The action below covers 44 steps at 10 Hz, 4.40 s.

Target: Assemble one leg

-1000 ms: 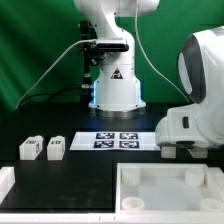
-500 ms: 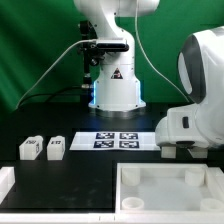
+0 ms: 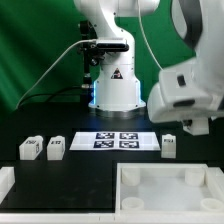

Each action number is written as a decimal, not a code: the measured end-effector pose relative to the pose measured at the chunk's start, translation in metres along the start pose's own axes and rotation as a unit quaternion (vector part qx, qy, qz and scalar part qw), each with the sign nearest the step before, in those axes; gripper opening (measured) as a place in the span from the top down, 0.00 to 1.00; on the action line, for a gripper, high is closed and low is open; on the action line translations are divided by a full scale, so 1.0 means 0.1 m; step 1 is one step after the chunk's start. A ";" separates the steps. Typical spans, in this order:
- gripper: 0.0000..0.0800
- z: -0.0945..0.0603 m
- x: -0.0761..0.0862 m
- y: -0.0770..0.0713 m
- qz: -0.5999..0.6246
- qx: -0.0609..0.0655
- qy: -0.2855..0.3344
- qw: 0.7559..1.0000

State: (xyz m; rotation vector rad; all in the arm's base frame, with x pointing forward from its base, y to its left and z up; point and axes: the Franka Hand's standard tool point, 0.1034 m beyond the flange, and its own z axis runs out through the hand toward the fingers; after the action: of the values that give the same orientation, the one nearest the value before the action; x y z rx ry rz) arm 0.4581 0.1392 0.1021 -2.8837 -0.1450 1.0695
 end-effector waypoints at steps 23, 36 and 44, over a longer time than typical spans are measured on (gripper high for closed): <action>0.64 -1.01 1.18 0.29 -0.028 -0.018 0.615 0.788; 0.64 -0.84 1.32 0.35 -0.015 -0.019 0.606 0.795; 0.19 -0.83 1.32 0.35 -0.015 -0.019 0.605 0.796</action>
Offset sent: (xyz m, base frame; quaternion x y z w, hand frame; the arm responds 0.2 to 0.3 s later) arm 0.0000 0.0000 0.0000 0.0000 0.2667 0.0000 0.9638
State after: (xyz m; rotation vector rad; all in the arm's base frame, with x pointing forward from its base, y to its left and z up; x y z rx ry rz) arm 0.6142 0.1164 0.0768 -2.9233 -0.1195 -0.8936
